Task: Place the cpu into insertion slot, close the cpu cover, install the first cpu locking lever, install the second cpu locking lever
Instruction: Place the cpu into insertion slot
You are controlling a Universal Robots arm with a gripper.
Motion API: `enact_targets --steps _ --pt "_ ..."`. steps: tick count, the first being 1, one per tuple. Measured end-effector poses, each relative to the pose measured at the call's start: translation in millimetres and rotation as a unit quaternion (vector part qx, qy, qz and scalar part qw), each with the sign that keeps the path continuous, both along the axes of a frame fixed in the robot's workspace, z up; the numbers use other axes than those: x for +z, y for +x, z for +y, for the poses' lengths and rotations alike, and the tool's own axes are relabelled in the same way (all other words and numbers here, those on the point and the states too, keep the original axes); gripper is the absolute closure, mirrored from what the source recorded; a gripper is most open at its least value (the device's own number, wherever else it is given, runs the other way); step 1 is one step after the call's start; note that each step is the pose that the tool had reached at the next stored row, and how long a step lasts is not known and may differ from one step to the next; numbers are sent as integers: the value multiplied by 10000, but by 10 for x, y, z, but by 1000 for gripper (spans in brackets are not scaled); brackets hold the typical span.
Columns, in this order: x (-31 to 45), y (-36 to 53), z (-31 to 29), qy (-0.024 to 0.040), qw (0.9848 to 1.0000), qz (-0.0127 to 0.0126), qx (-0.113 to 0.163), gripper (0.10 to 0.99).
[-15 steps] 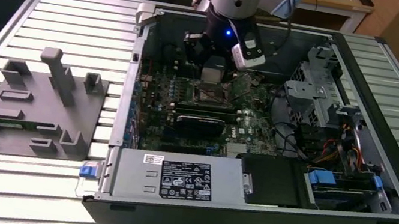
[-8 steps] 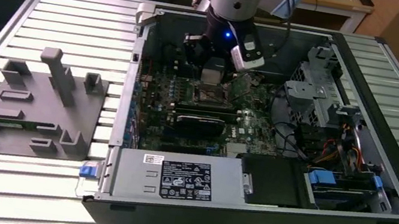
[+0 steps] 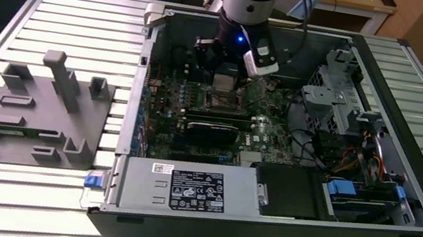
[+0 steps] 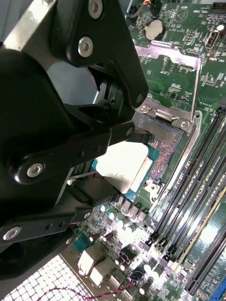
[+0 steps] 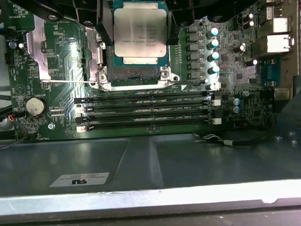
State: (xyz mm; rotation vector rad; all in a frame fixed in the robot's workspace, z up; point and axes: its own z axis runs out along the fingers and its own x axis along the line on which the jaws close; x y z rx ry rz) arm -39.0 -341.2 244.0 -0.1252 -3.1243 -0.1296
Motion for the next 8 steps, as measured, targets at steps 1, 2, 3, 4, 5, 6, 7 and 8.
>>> enact_targets --steps 1,2,3,4,5,6,7,8 --pt "-4 0 0 0 10000 0 -45 545" --pt "-8 0 0 0 10000 0 -91 545" --pt "-12 0 0 0 9999 0 -133 545" --pt "-16 0 0 0 9998 0 -174 545" --pt "-21 0 0 0 9998 0 -213 545" --pt "-24 -1 0 -1 9997 -1 -252 545" --pt "-29 -1 0 -1 9996 -1 -292 545" --pt "-33 -1 0 -1 9994 -1 -333 545"
